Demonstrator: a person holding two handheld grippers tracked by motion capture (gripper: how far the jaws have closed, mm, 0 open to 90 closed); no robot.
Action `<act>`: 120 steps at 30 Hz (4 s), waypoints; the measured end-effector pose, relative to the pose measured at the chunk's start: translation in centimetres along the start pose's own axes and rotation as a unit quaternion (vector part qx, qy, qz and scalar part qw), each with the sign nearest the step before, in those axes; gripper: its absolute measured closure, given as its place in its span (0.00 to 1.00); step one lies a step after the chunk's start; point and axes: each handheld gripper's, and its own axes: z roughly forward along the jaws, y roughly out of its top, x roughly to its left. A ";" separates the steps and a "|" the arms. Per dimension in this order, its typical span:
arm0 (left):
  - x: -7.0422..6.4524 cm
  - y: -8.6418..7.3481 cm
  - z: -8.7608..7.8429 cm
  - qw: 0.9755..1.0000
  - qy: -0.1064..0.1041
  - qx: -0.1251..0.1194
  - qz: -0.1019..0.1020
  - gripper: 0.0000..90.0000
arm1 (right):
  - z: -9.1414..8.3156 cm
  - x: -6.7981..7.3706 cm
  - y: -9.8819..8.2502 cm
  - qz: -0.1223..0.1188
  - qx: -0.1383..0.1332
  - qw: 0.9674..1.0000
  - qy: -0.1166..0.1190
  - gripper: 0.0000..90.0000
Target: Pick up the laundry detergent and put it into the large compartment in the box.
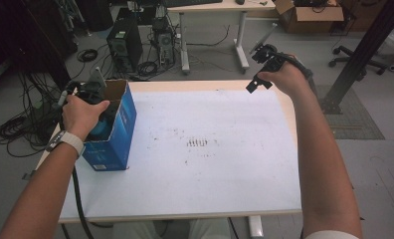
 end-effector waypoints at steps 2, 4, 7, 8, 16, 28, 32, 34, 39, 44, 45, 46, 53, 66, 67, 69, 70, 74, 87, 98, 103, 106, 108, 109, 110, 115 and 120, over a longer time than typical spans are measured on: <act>0.0 0.0 0.0 1.000 0.000 0.001 0.000 0.35 | 0.0 0.0 0.0 0.001 0.000 1.000 0.000 0.11; -0.1 0.0 -0.1 1.000 -0.001 -0.001 0.000 0.34 | -0.1 -0.1 -0.1 0.001 -0.001 1.000 0.001 0.11; -0.2 0.0 -0.2 1.000 0.001 -0.001 0.000 0.32 | -0.2 0.0 -0.1 0.000 -0.001 1.000 0.000 0.11; -0.2 0.0 -0.2 1.000 0.002 -0.001 0.001 0.32 | -0.2 0.0 -0.1 0.000 -0.001 1.000 0.000 0.11; -0.2 -0.3 -1.4 1.000 0.009 -0.010 -0.002 0.29 | -0.6 0.0 -0.3 0.000 -0.006 1.000 0.000 0.11; -0.6 -1.1 -3.2 1.000 0.011 -0.018 0.003 0.23 | -1.3 0.5 -0.6 -0.002 -0.013 1.000 -0.001 0.11; -0.9 -1.4 -4.1 1.000 0.009 -0.022 0.004 0.19 | -1.6 0.6 -0.8 -0.003 -0.016 1.000 -0.001 0.11; -1.2 -1.7 -4.6 1.000 0.007 -0.021 0.010 0.18 | -1.8 0.7 -0.8 -0.003 -0.017 1.000 -0.001 0.11; -2.3 -2.4 -6.2 0.999 -0.003 -0.024 0.025 0.16 | -2.1 0.8 -1.0 -0.003 -0.019 1.000 -0.002 0.11; -3.0 -2.9 -7.5 0.999 -0.014 -0.025 0.032 0.15 | -2.3 1.0 -1.1 -0.004 -0.021 1.000 -0.002 0.11; -3.4 -3.1 -8.0 0.999 -0.016 -0.030 0.038 0.15 | -2.4 1.1 -1.2 -0.004 -0.023 1.000 -0.002 0.11; -3.6 -3.3 -8.3 0.999 -0.015 -0.031 0.042 0.15 | -2.5 1.1 -1.2 -0.005 -0.024 1.000 -0.002 0.11; -4.9 -4.1 -9.9 0.997 -0.020 -0.038 0.061 0.16 | -2.8 1.3 -1.4 -0.005 -0.026 1.000 -0.003 0.11; -8.4 -5.9 -12.6 0.991 -0.023 -0.059 0.116 0.15 | -3.1 1.8 -1.4 -0.008 -0.030 1.000 -0.003 0.11; -9.1 -6.2 -12.8 0.990 -0.027 -0.058 0.127 0.15 | -3.1 1.8 -1.4 -0.008 -0.030 1.000 -0.003 0.11; -9.5 -6.4 -13.0 0.989 -0.030 -0.059 0.136 0.15 | -3.2 1.8 -1.4 -0.008 -0.030 1.000 -0.003 0.11; -9.8 -6.5 -13.1 0.988 -0.029 -0.059 0.140 0.15 | -3.2 1.9 -1.4 -0.008 -0.031 0.999 -0.003 0.11; -11.1 -7.1 -13.5 0.984 -0.033 -0.062 0.162 0.15 | -3.2 2.0 -1.3 -0.009 -0.031 0.999 -0.003 0.11; -14.4 -9.0 -13.8 0.973 -0.043 -0.058 0.221 0.08 | -3.0 2.2 -1.2 -0.009 -0.031 0.999 -0.002 0.11; -15.9 -10.3 -13.8 0.966 -0.053 -0.050 0.247 0.05 | -3.0 2.3 -1.4 -0.008 -0.031 0.999 -0.001 0.11; -16.3 -10.6 -13.7 0.964 -0.055 -0.052 0.255 0.05 | -3.0 2.3 -1.4 -0.008 -0.031 0.999 0.000 0.11; -16.5 -10.7 -13.6 0.963 -0.058 -0.053 0.258 0.05 | -3.0 2.3 -1.5 -0.008 -0.031 0.999 0.000 0.11; -16.6 -10.6 -13.4 0.962 -0.065 -0.052 0.260 0.06 | -2.9 2.3 -1.4 -0.008 -0.032 0.999 0.001 0.11; -16.6 -10.6 -13.4 0.962 -0.065 -0.052 0.260 0.06 | -2.9 2.3 -1.4 -0.008 -0.032 0.999 0.001 0.11; -16.6 -10.5 -13.3 0.962 -0.067 -0.053 0.261 0.06 | -2.7 2.3 -1.4 -0.010 -0.033 0.999 0.002 0.11; -16.8 -10.3 -13.2 0.960 -0.070 -0.055 0.264 0.06 | -2.5 2.5 -1.4 -0.012 -0.031 0.999 0.003 0.11; -16.8 -10.2 -13.1 0.960 -0.070 -0.053 0.265 0.07 | -2.7 2.3 -1.4 -0.011 -0.032 0.999 0.003 0.11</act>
